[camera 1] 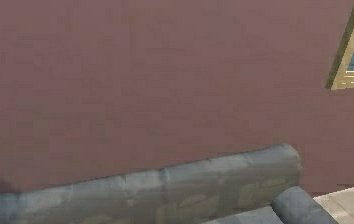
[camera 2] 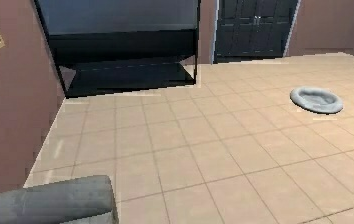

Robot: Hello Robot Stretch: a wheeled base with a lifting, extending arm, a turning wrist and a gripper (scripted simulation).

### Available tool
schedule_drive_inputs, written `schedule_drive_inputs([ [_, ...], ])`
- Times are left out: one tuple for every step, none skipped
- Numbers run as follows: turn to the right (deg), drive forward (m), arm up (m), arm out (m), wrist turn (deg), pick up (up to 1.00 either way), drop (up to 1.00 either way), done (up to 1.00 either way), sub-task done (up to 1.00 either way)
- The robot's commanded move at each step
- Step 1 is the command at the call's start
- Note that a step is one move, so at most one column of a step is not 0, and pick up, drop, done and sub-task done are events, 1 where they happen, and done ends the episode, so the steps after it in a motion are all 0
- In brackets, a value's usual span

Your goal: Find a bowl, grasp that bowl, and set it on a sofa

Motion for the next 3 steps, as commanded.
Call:
schedule_drive_inputs([
  [0.0, 0.0, -0.32, 0.0, 0.0, 0.0, 0.0, 0.0, 0.0],
  [0.0, 0.0, 0.0, 0.0, 0.0, 0.0, 1.0, 0.0, 0.0],
  [0.0, 0.0, 0.1, 0.0, 0.0, 0.0, 0.0, 0.0, 0.0],
])
